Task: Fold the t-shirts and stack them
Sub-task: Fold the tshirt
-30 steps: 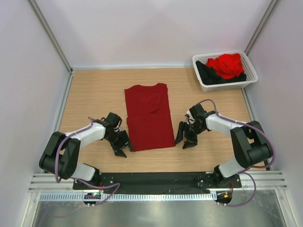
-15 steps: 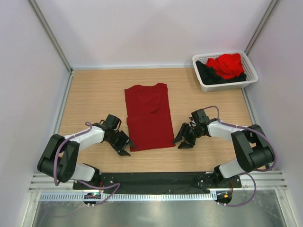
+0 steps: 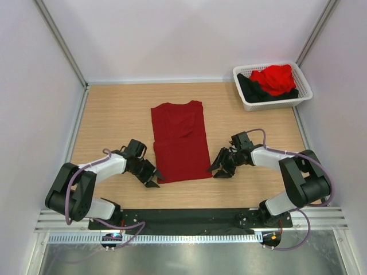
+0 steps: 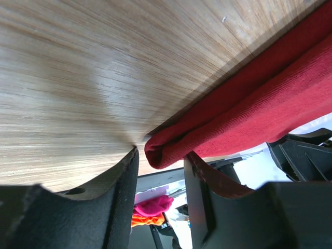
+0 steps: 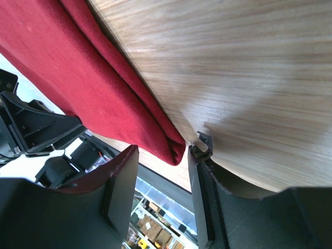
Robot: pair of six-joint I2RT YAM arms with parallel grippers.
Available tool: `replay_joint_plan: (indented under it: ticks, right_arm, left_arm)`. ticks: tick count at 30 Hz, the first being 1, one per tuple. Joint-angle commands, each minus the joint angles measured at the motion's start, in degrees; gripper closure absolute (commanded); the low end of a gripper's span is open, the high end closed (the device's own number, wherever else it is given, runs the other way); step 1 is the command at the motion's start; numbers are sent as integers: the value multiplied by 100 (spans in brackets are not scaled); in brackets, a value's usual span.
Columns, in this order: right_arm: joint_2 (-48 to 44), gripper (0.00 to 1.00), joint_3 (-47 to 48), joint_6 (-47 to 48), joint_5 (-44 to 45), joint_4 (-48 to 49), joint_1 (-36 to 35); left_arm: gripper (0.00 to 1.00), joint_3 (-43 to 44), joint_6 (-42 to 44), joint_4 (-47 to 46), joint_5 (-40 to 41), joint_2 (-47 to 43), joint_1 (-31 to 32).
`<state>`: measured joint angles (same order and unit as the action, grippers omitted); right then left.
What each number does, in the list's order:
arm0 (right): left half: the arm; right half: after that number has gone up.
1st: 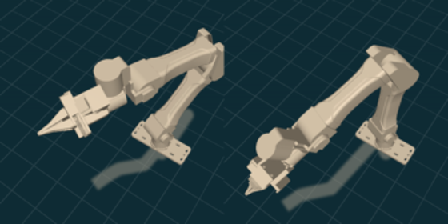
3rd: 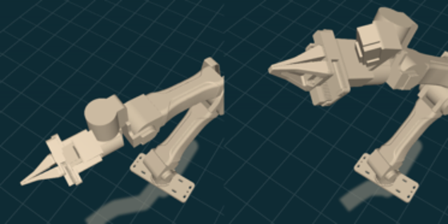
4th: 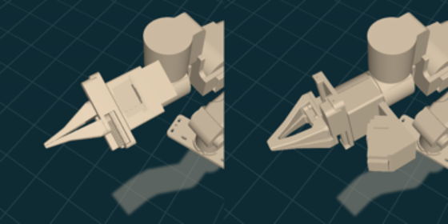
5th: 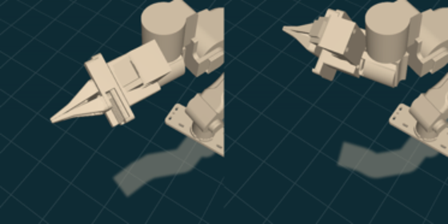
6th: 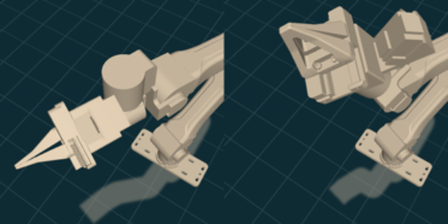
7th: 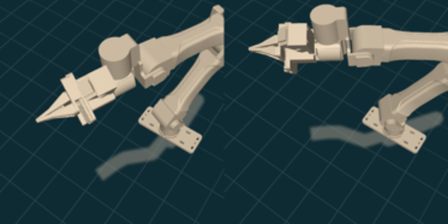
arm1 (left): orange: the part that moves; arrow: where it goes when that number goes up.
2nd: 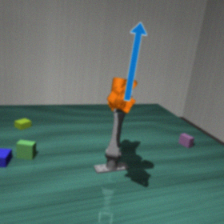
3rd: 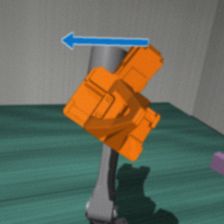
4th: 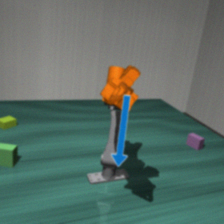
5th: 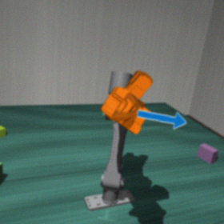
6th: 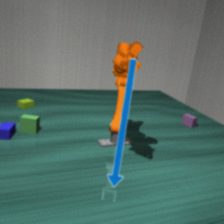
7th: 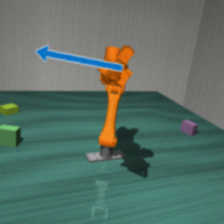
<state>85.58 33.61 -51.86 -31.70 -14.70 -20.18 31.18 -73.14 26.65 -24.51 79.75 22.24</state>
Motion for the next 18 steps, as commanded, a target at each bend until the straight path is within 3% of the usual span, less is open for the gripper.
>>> replay_joint_plan:
  ticks: [1,6,11,18]
  right_arm:
    - [178,51,-100,-9,446,187,-12]
    - [126,53,-100,17,463,47,-21]
    - [-173,46,-231,79,586,-147,-47]
    - [-104,46,-337,88,604,-122,-152]
  left_arm:
    - [59,-139,151,-222,720,173,9]
    - [66,-42,265,-205,790,261,9]
    - [67,-7,301,-196,772,270,17]
    - [52,-68,309,-38,817,68,17]
